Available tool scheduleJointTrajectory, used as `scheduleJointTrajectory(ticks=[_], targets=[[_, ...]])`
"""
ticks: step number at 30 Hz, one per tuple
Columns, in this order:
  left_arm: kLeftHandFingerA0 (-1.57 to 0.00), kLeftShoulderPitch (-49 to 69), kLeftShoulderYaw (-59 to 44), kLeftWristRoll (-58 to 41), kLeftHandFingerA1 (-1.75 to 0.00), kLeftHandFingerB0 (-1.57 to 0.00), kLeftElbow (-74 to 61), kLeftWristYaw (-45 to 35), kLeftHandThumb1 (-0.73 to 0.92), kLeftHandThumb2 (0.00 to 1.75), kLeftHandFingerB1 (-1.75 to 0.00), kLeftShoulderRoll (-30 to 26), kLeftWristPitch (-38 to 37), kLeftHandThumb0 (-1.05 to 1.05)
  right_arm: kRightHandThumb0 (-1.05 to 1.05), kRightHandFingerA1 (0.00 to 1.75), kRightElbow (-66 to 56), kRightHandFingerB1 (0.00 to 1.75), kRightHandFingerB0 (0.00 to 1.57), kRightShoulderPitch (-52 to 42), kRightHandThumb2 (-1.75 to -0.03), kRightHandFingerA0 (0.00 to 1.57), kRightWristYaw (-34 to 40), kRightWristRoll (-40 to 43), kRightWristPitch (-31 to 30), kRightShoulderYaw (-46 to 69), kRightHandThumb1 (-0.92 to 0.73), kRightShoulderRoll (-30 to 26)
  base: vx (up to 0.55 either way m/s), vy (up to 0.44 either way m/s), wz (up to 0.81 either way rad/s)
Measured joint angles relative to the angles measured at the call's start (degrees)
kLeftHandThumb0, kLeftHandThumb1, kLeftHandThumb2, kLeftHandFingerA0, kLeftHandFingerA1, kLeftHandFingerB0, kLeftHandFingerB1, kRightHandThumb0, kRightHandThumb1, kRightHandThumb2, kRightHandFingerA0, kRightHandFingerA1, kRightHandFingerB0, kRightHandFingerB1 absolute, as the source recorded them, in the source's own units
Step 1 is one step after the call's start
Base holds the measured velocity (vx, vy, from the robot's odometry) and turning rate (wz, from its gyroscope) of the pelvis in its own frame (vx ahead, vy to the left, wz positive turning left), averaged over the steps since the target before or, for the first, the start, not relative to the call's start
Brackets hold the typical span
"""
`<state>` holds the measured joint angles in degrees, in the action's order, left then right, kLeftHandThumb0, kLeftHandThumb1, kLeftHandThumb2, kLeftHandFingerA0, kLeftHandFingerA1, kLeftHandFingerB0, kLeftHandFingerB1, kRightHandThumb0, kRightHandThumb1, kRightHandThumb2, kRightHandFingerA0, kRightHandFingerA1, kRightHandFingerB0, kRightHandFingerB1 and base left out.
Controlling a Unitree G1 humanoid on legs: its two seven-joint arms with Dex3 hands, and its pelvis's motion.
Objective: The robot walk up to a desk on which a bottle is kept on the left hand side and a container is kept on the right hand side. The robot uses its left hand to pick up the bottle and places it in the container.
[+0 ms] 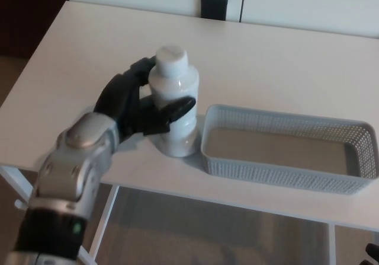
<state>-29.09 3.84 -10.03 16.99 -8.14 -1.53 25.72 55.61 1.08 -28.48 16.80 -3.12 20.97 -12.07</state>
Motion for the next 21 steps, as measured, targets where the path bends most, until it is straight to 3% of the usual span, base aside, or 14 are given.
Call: scheduleJointTrajectory(ticks=[1, 2, 3, 4, 5, 6, 8, 9, 10, 15, 16, 18, 19, 21], targets=[[-1.04, -0.6, -0.04, 0.13, -0.82, -0.83, 0.68, 0.43, 0.71, 0.61, -0.53, 0.21, 0.01, -0.12, -0.62, 0.41, -0.01, 0.39, 0.22, 0.08, -0.52, 0.3, 0.0, 0.02, -0.03, 0.01, -0.37, 0.06, 0.0, 0.0, 0.0], [-1.09, -1.97, -0.08, 0.45, -0.98, -0.87, 2.46, 1.44, 0.71, 0.61, -0.61, 0.68, 0.02, -0.11, -0.63, 0.41, -0.04, 0.39, 0.22, 0.25, -0.52, 0.3, 0.0, 0.07, -0.06, 0.02, -0.36, 0.2, 0.0, 0.0, 0.0], [-1.09, -2.79, -0.11, 0.6, -0.98, -0.87, 3.54, 1.98, 0.71, 0.61, -0.61, 0.99, 0.01, -0.11, -0.63, 0.41, -0.06, 0.39, 0.22, 0.34, -0.52, 0.3, 0.0, 0.09, -0.07, 0.05, -0.36, 0.26, 0.0, 0.0, 0.0], [-1.1, -3.66, -0.14, 0.79, -1.28, -0.82, 4.67, 2.6, 0.71, 0.71, -0.81, 1.29, 0.01, -0.11, -0.62, 0.42, -0.08, 0.4, 0.24, 0.46, -0.52, 0.32, 0.0, 0.12, -0.09, 0.08, -0.37, 0.35, 0.0, 0.0, 0.0], [-1.1, -5.4, -0.11, 1.14, -1.28, -0.82, 6.93, 3.78, 0.71, 0.71, -0.81, 1.69, 0.01, -0.11, -0.62, 0.42, -0.17, 0.4, 0.24, 0.86, -0.52, 0.32, 0.0, 0.2, -0.18, 0.14, -0.37, 0.51, 0.0, 0.0, 0.0], [-1.08, -5.94, -0.09, 1.26, -1.45, -0.81, 7.65, 4.13, 0.66, 0.82, -1.06, 1.79, 0.0, -0.11, -0.63, 0.42, -0.2, 0.4, 0.24, 0.96, -0.52, 0.32, 0.0, 0.23, -0.22, 0.17, -0.36, 0.53, 0.0, 0.0, 0.0], [-1.08, -7.87, 0.0, 1.84, -1.45, -0.81, 10.32, 5.43, 0.66, 0.82, -1.06, 2.0, -0.03, -0.11, -0.63, 0.42, -0.55, 0.4, 0.24, 1.38, -0.52, 0.32, 0.01, 0.43, -0.48, 0.31, -0.36, 0.55, 0.0, 0.0, 0.0], [-1.11, -9.12, 0.05, 2.23, -1.41, -0.77, 12.01, 6.26, 0.69, 0.87, -1.12, 2.03, -0.08, -0.13, -0.64, 0.42, -0.92, 0.39, 0.24, 1.66, -0.52, 0.33, 0.05, 0.57, -0.7, 0.5, -0.36, 0.55, 0.0, 0.0, 0.0], [-1.13, -9.62, 0.09, 2.42, -1.34, -0.82, 12.83, 6.65, 0.71, 0.88, -1.11, 2.03, -0.1, -0.13, -0.65, 0.42, -1.12, 0.41, 0.25, 1.78, -0.52, 0.34, 0.08, 0.65, -0.82, 0.61, -0.36, 0.54, 0.0, 0.0, 0.0], [-1.11, -11.22, 0.52, 4.08, -1.35, -0.82, 14.8, 8.42, 0.72, 0.87, -1.09, 0.87, -0.67, -0.12, -0.64, 0.42, -2.31, 0.41, 0.26, 2.58, -0.52, 0.34, 0.45, 1.27, -1.88, 1.08, -0.36, 0.53, 0.0, 0.0, 0.0], [-1.03, -11.22, 0.52, 4.08, -1.44, -0.79, 14.8, 8.42, 0.73, 0.81, -1.07, 0.87, -0.67, -0.1, -0.63, 0.43, -2.31, 0.42, 0.26, 2.58, -0.52, 0.34, 0.45, 1.27, -1.88, 1.08, -0.37, 0.53, 0.0, 0.0, 0.0], [-1.03, -11.2, 0.49, 4.65, -1.44, -0.79, 14.47, 8.82, 0.73, 0.81, -1.07, -0.01, -0.67, -0.1, -0.63, 0.43, -2.42, 0.42, 0.26, 2.62, -0.52, 0.34, 0.61, 1.39, -2.26, 1.14, -0.37, 0.53, 0.0, 0.0, 0.0], [-1.0, -11.04, 0.41, 4.88, -1.53, -0.78, 13.43, 8.93, 0.77, 0.77, -1.12, -0.47, -0.46, -0.09, -0.65, 0.43, -2.51, 0.42, 0.26, 2.66, -0.52, 0.34, 0.64, 1.42, -2.38, 1.14, -0.37, 0.53, 0.0, 0.0, 0.0], [-1.02, -10.66, -0.16, 5.36, -1.45, -0.76, 10.48, 9.22, 0.78, 0.75, -1.09, -1.56, 0.61, -0.08, -0.62, 0.44, -2.59, 0.42, 0.27, 2.56, -0.52, 0.35, 0.72, 1.43, -2.55, 1.16, -0.38, 0.5, 0.0, 0.0, 0.0]])
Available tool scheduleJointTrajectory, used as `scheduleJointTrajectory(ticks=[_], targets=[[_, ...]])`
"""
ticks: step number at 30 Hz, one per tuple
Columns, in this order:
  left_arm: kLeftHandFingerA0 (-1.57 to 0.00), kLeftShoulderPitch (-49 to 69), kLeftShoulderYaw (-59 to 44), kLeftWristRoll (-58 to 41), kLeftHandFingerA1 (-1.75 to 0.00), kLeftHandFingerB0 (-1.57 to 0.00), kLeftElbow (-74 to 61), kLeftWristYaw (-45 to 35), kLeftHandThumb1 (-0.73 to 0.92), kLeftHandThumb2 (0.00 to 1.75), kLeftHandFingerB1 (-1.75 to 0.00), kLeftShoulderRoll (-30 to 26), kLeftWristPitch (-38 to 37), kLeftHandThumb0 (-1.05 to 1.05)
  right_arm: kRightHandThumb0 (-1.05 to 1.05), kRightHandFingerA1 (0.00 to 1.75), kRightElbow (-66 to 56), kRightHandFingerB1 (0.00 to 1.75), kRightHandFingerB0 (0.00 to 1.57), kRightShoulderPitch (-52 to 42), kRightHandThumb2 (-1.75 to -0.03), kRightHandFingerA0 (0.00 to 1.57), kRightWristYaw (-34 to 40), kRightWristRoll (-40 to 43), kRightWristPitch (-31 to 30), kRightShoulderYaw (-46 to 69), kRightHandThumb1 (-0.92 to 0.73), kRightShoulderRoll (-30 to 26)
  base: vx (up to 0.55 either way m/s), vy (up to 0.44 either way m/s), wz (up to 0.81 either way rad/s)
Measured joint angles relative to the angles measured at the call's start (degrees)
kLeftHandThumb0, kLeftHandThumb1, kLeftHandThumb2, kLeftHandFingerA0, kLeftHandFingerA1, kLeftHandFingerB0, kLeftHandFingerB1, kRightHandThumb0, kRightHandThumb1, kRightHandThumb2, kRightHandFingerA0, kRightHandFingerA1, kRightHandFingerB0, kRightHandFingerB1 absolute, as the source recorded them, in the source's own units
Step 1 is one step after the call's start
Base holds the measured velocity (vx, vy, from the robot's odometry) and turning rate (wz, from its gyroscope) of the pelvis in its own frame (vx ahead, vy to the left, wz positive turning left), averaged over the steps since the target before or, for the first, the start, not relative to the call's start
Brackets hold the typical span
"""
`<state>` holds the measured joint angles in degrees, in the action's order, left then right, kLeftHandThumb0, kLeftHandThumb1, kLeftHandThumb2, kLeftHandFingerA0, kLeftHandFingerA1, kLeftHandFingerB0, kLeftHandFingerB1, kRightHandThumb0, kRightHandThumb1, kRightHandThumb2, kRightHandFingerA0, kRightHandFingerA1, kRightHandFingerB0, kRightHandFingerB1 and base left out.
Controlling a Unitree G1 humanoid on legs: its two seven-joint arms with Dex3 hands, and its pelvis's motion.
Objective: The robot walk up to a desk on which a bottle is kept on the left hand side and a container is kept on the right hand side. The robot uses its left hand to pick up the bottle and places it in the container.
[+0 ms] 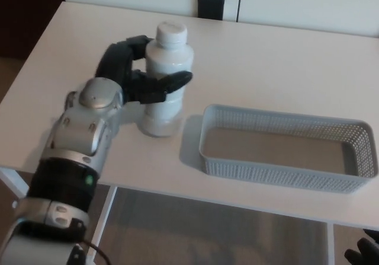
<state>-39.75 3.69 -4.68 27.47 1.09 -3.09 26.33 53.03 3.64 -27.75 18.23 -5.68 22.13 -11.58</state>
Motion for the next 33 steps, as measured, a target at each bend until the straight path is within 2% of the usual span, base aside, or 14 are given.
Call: scheduleJointTrajectory(ticks=[3, 4, 5, 6, 7, 12, 13, 14, 18, 19, 20, 28, 29, 33], targets=[[-1.03, -0.22, -0.88, 0.0, -1.4, -0.79, -3.85, 0.16, 0.79, 0.75, -1.03, -0.98, 1.05, -0.08, -0.63, 0.5, 0.0, 0.48, 0.22, -0.02, -0.73, 0.29, 0.06, -0.01, -0.09, -0.02, -0.32, 0.01, 0.0, 0.0, 0.0], [-1.05, -0.35, -1.14, 0.0, -1.21, -0.76, -5.05, 0.19, 0.81, 0.64, -0.75, -1.2, 1.42, -0.12, -0.63, 0.52, -0.01, 0.49, 0.23, -0.02, -0.73, 0.3, 0.07, -0.01, -0.1, -0.03, -0.32, 0.01, 0.0, 0.0, 0.0], [-1.05, -0.84, -1.54, -0.01, -1.21, -0.76, -7.41, 0.25, 0.81, 0.64, -0.75, -1.47, 2.2, -0.12, -0.63, 0.52, -0.01, 0.49, 0.23, -0.02, -0.73, 0.3, 0.08, -0.02, -0.1, -0.05, -0.32, 0.01, 0.0, 0.0, 0.0], [-1.11, -1.13, -1.71, -0.02, -0.93, -0.78, -8.48, 0.28, 0.77, 0.62, -0.56, -1.49, 2.55, -0.15, -0.63, 0.53, -0.01, 0.49, 0.22, -0.02, -0.74, 0.31, 0.08, -0.02, -0.09, -0.06, -0.32, 0.01, 0.0, 0.0, 0.0], [-1.14, -1.52, -1.91, -0.05, -1.14, -0.87, -9.92, 0.31, 0.76, 0.67, -0.94, -1.49, 3.03, -0.1, -0.61, 0.48, -0.01, 0.41, 0.26, -0.03, -0.52, 0.36, 0.08, -0.03, -0.09, -0.07, -0.4, 0.01, 0.0, 0.0, 0.0], [-1.16, -3.6, -1.47, -0.09, -1.19, -0.88, -18.36, 0.4, 0.71, 0.79, -1.06, -0.24, 6.27, -0.12, -0.59, 0.47, -0.03, 0.4, 0.26, -0.37, -0.52, 0.36, 0.14, -0.02, -0.14, -0.08, -0.39, 0.02, 0.0, 0.0, 0.0], [-1.16, -3.6, -1.47, -0.09, -1.19, -0.88, -18.36, 0.4, 0.71, 0.79, -1.06, -0.24, 6.27, -0.12, -0.59, 0.47, -0.03, 0.4, 0.26, -0.37, -0.52, 0.36, 0.14, -0.02, -0.14, -0.08, -0.39, 0.02, 0.0, 0.0, 0.0], [-1.19, -3.72, -0.83, -0.09, -1.07, -0.9, -20.24, 0.35, 0.7, 0.81, -1.01, 0.38, 6.92, -0.14, -0.61, 0.52, -0.07, 0.47, 0.2, -0.43, -0.72, 0.29, 0.16, -0.01, -0.2, -0.08, -0.32, 0.03, 0.0, 0.0, 0.0], [-1.17, -3.55, 3.54, -0.08, -1.17, -0.92, -28.18, -0.03, 0.7, 0.8, -0.99, 3.42, 10.37, -0.16, -0.6, 0.53, -0.84, 0.47, 0.18, -1.05, -0.72, 0.29, 0.29, 0.03, -0.53, -0.08, -0.33, 0.03, 0.0, 0.0, 0.0], [-1.25, -3.37, 4.06, -0.09, -1.18, -0.97, -28.97, -0.07, 0.56, 1.08, -1.02, 3.91, 10.78, -0.14, -0.61, 0.5, -0.95, 0.46, 0.18, -1.14, -0.72, 0.26, 0.29, 0.03, -0.55, -0.09, -0.32, 0.03, 0.0, 0.0, 0.0], [-1.23, -3.2, 4.53, -0.14, -1.18, -0.98, -29.66, -0.15, 0.56, 1.09, -1.03, 4.37, 11.18, -0.14, -0.61, 0.43, -1.04, 0.4, 0.24, -1.22, -0.53, 0.31, 0.29, 0.04, -0.58, -0.08, -0.38, 0.03, 0.0, 0.0, 0.0], [-1.19, 1.5, 10.83, -0.09, -1.16, -0.94, -35.72, -0.9, 0.56, 1.08, -1.01, 7.83, 14.4, -0.13, -0.59, 0.44, -1.73, 0.45, 0.25, -2.81, -0.53, 0.32, 0.28, 0.05, -0.69, -0.31, -0.39, 0.04, 0.0, 0.0, 0.0], [-1.15, 1.99, 11.63, -0.02, -1.23, -0.91, -36.34, -0.97, 0.67, 0.86, -1.04, 7.99, 14.85, -0.15, -0.59, 0.44, -1.77, 0.44, 0.25, -2.95, -0.53, 0.32, 0.28, 0.05, -0.74, -0.32, -0.4, 0.04, 0.0, 0.0, 0.0], [-1.2, 3.74, 14.04, 0.12, -1.16, -0.94, -37.21, -1.43, 0.56, 1.07, -0.99, 8.07, 16.12, -0.15, -0.59, 0.51, -2.03, 0.51, 0.24, -3.1, -0.71, 0.29, 0.29, 0.06, -0.93, -0.42, -0.31, 0.04, 0.0, 0.0, 0.0]])
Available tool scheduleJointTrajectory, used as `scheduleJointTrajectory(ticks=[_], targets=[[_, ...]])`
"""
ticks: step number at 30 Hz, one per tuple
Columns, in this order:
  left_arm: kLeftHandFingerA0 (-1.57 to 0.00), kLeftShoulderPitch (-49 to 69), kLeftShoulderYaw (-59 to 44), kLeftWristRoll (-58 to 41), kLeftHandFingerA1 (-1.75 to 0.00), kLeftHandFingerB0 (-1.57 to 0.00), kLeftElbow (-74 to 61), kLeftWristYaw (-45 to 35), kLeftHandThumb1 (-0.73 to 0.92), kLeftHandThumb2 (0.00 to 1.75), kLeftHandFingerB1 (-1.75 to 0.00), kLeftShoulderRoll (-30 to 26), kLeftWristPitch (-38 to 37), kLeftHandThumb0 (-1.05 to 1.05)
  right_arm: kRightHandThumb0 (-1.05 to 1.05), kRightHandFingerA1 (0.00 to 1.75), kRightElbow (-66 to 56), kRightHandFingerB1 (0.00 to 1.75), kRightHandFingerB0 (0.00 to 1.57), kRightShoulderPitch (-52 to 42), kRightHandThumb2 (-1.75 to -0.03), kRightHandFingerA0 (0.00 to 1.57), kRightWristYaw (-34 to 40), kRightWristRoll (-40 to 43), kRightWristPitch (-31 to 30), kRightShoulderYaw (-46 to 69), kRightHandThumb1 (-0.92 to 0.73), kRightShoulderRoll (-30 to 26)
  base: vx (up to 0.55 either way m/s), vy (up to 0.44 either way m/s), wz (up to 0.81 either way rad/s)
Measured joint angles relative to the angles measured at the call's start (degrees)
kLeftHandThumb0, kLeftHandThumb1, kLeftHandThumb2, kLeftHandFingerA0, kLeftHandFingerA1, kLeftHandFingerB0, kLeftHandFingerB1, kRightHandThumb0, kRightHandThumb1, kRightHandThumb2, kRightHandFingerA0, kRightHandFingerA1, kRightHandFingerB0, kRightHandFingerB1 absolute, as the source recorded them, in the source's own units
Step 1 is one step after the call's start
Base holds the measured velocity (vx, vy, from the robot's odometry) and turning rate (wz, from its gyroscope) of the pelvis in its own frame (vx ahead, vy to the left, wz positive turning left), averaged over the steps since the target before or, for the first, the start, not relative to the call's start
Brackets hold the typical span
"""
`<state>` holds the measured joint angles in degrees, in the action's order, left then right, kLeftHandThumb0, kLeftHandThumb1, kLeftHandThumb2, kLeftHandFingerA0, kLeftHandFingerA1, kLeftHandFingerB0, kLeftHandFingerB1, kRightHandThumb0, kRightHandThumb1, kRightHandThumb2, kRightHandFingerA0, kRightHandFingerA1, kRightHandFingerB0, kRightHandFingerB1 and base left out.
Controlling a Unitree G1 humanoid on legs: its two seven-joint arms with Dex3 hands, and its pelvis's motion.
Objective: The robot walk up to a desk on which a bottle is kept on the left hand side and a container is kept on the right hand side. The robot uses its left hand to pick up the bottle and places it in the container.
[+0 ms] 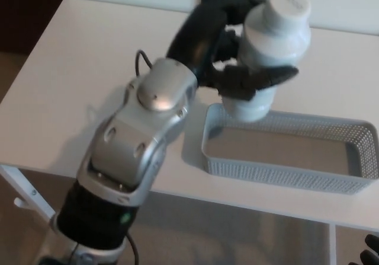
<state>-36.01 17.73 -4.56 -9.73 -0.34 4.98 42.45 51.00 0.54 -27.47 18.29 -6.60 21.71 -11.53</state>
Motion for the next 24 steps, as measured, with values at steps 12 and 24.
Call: scheduleJointTrajectory(ticks=[12, 24], targets=[[-1.14, 4.46, 3.41, 1.57, -1.33, -0.88, 2.36, -0.14, 0.72, 0.82, -1.06, 0.0, 1.04, -0.15, -0.61, 0.49, -0.42, 0.47, 0.21, 0.03, -0.72, 0.27, 0.05, 0.12, -0.38, -0.17, -0.31, 0.03, 0.0, 0.0, 0.0], [-1.27, 4.68, 1.0, 2.42, -1.2, -0.95, 9.16, -0.44, 0.59, 1.08, -1.04, -0.93, -0.72, -0.15, -0.61, 0.51, -1.08, 0.46, 0.19, 0.62, -0.72, 0.28, 0.03, 0.15, -0.61, -0.62, -0.32, 0.03, 0.0, 0.0, 0.0]])
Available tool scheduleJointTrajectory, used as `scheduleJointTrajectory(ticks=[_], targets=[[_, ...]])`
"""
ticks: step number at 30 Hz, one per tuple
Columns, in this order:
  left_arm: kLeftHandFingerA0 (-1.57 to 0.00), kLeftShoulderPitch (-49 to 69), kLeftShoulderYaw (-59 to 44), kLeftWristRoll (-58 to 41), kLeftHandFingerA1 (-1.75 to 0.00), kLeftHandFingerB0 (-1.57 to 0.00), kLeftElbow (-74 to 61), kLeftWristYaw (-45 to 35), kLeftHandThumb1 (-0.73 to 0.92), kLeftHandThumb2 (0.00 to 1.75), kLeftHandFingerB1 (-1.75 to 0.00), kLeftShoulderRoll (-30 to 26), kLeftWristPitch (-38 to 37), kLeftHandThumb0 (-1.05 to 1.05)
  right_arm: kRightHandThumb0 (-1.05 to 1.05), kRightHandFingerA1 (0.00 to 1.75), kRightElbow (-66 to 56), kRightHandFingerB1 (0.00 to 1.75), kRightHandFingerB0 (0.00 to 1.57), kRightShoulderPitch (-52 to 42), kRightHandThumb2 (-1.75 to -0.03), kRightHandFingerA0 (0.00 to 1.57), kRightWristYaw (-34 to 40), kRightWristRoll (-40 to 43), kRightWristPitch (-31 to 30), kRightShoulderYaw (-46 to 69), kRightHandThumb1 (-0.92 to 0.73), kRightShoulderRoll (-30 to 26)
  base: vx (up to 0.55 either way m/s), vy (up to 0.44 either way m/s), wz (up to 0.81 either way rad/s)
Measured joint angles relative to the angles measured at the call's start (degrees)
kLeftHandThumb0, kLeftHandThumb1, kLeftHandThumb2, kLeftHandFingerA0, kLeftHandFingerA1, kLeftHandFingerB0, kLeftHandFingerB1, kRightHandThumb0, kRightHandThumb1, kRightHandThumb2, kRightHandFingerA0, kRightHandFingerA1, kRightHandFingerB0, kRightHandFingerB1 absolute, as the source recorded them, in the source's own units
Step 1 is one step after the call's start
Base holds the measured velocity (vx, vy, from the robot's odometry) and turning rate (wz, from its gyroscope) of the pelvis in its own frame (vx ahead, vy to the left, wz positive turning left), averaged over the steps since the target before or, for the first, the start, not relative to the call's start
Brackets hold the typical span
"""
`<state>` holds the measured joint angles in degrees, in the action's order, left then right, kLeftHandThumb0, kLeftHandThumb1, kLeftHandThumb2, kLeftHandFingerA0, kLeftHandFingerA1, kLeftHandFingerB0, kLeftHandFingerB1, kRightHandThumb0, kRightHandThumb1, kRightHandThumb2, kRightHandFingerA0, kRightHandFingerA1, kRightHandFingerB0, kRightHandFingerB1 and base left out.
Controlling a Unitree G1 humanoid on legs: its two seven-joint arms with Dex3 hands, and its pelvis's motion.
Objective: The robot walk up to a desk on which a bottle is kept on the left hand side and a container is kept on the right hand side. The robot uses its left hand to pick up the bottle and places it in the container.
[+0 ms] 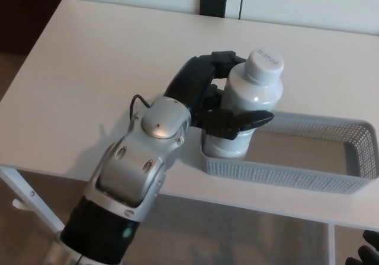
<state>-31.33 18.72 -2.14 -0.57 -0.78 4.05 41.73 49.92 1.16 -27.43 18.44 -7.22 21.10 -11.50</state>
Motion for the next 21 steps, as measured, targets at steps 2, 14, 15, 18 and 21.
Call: scheduleJointTrajectory(ticks=[2, 14, 15, 18, 21], targets=[[-1.25, 0.0, -0.07, 0.0, -1.18, -0.95, 0.3, -0.1, 0.58, 1.07, -1.04, 0.0, -0.27, -0.18, -0.62, 0.49, -0.05, 0.45, 0.17, 0.0, -0.72, 0.25, 0.0, 0.0, -0.04, 0.0, -0.32, 0.0, 0.0, 0.0, 0.0], [-1.17, -0.46, -0.45, 0.27, -0.96, -0.88, 1.79, -0.88, 0.73, 0.63, -0.58, 0.26, -2.02, -0.26, -0.64, 0.49, -0.39, 0.46, 0.17, 0.21, -0.73, 0.25, -0.03, -0.23, 0.09, -0.7, -0.33, -0.01, 0.0, 0.0, 0.0], [-0.25, -0.46, -0.53, 0.27, -0.46, -0.18, 1.79, -0.87, 0.46, 0.78, -0.39, 0.47, -2.05, -0.67, -0.64, 0.5, -0.39, 0.47, 0.18, 0.21, -0.73, 0.26, -0.03, -0.24, 0.1, -0.75, -0.33, -0.01, 0.0, 0.0, 0.0], [0.0, -0.46, -0.91, 0.26, 0.0, 0.0, 1.73, -0.92, 0.56, 0.59, 0.0, 0.76, -2.32, -0.93, -0.64, 0.5, -0.4, 0.46, 0.18, 0.21, -0.73, 0.25, -0.04, -0.26, 0.12, -0.85, -0.33, -0.01, 0.0, 0.0, 0.0], [0.0, -0.39, -0.94, 0.02, 0.0, 0.0, 1.14, -2.16, 0.58, 0.59, 0.0, -0.01, -2.65, -0.93, -0.64, 0.51, -0.39, 0.47, 0.17, 0.24, -0.73, 0.26, -0.02, -0.29, 0.15, -0.94, -0.33, -0.01, 0.0, 0.0, 0.0]])
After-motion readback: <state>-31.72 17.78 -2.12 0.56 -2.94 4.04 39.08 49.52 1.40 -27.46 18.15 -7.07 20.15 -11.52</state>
